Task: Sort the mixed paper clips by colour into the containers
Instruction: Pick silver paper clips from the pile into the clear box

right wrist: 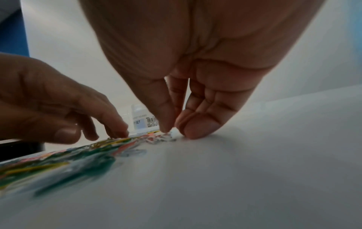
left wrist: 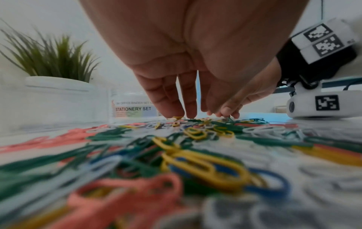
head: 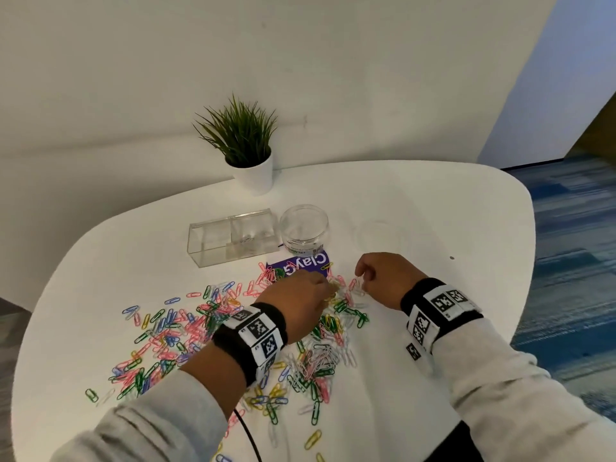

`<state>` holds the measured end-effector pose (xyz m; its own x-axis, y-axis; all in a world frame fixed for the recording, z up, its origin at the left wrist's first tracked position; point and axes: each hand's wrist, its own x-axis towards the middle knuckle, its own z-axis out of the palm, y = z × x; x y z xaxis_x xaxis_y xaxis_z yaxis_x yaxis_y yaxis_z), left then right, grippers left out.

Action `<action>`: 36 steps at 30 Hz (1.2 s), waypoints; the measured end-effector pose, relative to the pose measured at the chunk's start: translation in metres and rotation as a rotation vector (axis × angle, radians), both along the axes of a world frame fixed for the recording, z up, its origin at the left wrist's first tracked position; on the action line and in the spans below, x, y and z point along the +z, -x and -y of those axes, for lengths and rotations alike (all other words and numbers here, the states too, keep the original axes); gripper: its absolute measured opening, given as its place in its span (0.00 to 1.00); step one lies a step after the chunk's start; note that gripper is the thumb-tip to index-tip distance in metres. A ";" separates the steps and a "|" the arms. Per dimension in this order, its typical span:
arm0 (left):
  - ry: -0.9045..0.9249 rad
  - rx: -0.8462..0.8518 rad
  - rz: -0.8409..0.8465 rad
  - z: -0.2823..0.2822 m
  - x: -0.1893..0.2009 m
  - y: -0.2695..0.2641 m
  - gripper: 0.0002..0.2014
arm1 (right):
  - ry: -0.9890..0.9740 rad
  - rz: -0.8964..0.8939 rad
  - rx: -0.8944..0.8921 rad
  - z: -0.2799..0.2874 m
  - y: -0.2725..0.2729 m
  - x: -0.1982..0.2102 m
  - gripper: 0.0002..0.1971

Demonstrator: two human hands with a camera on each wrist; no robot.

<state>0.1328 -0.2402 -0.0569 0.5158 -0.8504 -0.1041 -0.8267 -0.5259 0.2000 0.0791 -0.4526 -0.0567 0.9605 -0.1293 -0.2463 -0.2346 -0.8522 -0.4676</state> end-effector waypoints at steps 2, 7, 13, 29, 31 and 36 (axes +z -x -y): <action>0.010 -0.020 0.001 0.002 -0.001 0.000 0.19 | -0.012 -0.005 -0.013 0.004 0.001 0.001 0.08; 0.066 0.112 -0.028 -0.009 -0.002 -0.008 0.14 | -0.020 -0.009 -0.003 0.005 0.003 0.002 0.07; 0.118 0.118 -0.042 -0.010 -0.007 -0.013 0.13 | 0.020 -0.015 0.045 -0.002 0.003 0.003 0.03; 0.024 0.174 -0.043 -0.003 -0.003 -0.015 0.04 | -0.004 0.153 -0.078 0.000 0.006 0.006 0.06; 0.017 0.215 -0.037 -0.006 -0.003 -0.016 0.03 | 0.029 0.078 -0.064 0.002 0.004 0.005 0.10; 0.014 0.189 -0.043 -0.005 -0.004 -0.015 0.15 | 0.013 -0.077 -0.012 -0.005 0.004 0.003 0.10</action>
